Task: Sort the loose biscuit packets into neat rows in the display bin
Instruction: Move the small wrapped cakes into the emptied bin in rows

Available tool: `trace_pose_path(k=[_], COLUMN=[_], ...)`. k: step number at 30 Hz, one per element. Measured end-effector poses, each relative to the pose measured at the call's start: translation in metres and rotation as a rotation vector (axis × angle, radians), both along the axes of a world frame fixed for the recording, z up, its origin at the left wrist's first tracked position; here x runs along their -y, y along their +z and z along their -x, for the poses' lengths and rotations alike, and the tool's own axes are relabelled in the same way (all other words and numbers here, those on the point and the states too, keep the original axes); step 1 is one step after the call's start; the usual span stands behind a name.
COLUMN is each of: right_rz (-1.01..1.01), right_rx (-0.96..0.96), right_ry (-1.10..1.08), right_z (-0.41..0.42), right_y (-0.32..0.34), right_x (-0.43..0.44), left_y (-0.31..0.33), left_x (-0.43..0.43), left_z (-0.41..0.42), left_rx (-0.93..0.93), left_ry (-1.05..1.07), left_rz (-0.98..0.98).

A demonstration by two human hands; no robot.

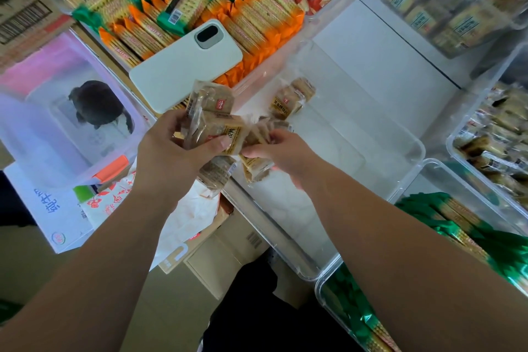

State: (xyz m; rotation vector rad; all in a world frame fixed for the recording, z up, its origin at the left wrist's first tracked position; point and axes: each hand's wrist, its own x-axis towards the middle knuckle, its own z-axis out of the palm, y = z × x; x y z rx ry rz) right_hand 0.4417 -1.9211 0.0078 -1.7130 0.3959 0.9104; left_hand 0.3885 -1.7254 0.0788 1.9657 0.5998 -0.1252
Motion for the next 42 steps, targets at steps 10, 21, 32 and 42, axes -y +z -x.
trace_pose_path(k=[10,21,32,42], right_rz=[0.587,0.470,0.469,0.564], right_rx=[0.428,0.302,0.359,0.495], right_ry=[0.779,0.836,0.639,0.252], right_z=[-0.031,-0.015,0.002,0.067], right_y=[0.004,-0.010,0.016,0.114], right_x=[0.034,0.029,0.068,0.159], left_y=[0.001,-0.002,-0.006,0.014], left_x=[0.000,0.000,0.001,0.078], left_z=[0.001,0.000,-0.003,-0.001], left_rx=[0.011,0.002,0.017,0.026], left_ry=[-0.013,-0.007,-0.068,-0.257], left_rz=[0.013,0.024,-0.053,0.095])
